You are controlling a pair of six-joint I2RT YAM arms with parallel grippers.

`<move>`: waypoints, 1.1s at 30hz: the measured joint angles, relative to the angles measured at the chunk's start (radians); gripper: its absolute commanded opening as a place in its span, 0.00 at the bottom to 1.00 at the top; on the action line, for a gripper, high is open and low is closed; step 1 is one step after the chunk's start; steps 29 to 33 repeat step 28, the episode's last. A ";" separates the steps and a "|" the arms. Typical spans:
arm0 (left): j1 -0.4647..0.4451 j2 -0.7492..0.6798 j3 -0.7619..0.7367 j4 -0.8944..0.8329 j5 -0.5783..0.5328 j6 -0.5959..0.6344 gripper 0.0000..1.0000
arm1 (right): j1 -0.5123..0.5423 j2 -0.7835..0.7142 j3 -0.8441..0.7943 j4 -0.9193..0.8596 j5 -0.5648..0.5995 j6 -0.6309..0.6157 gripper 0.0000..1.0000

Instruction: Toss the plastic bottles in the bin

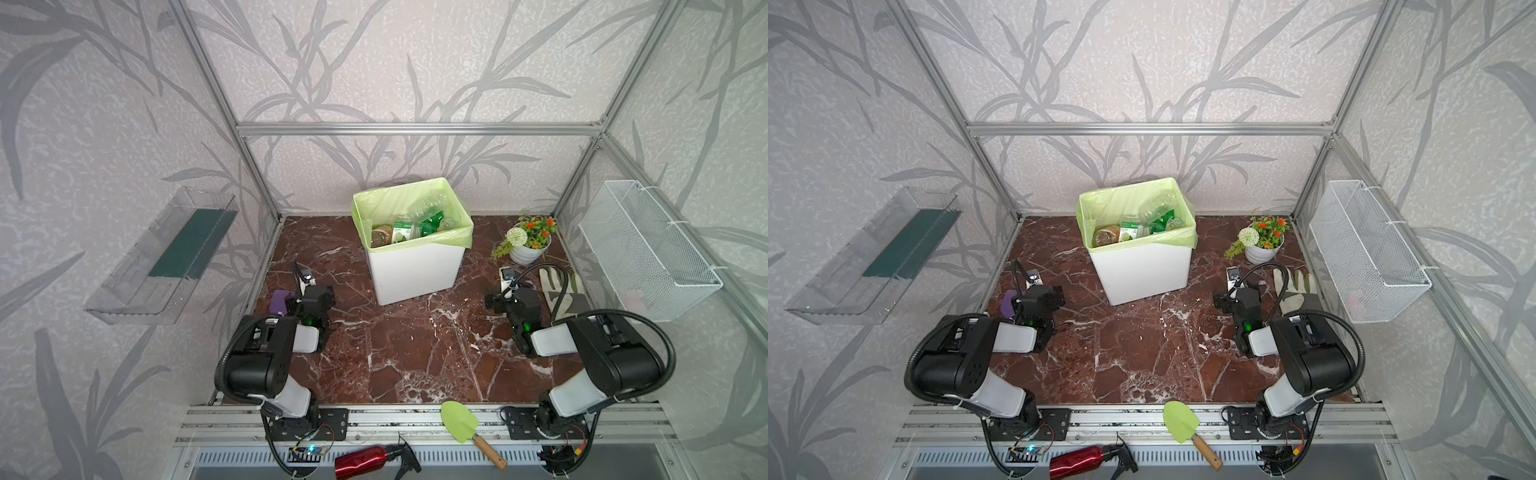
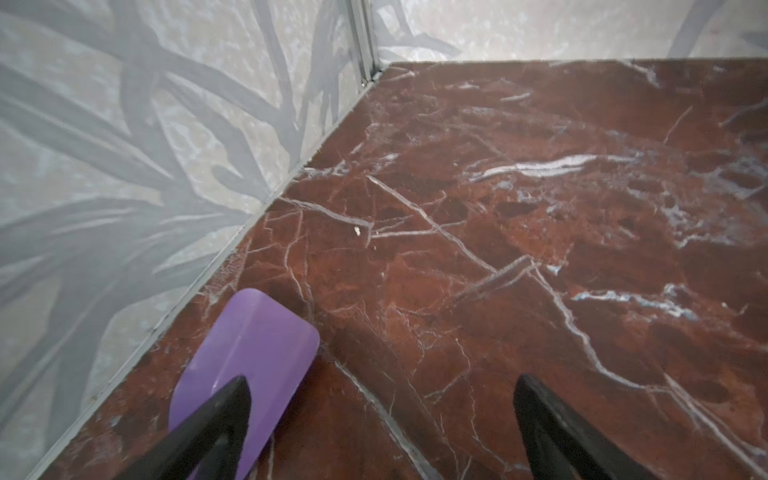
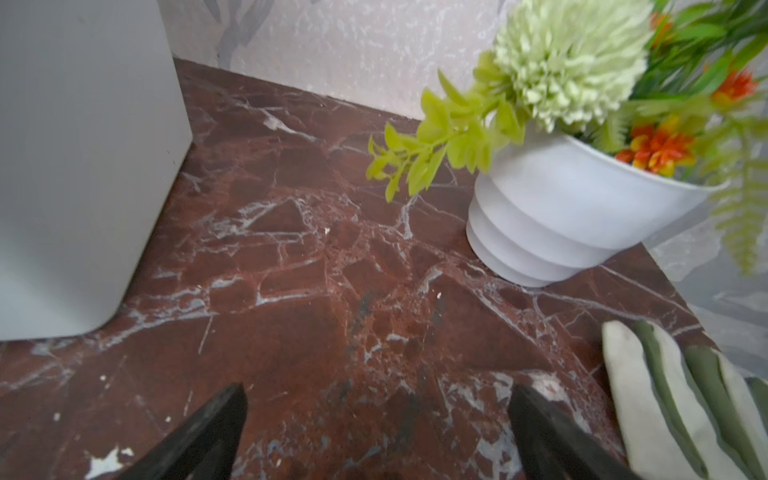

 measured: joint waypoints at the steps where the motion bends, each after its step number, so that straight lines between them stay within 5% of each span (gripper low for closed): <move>1: 0.007 -0.006 0.006 0.003 0.019 -0.001 0.99 | -0.006 0.002 0.000 -0.004 -0.002 0.001 0.99; 33: 0.014 0.001 0.013 0.129 0.096 0.010 0.99 | -0.055 -0.005 0.053 -0.037 -0.027 0.042 0.99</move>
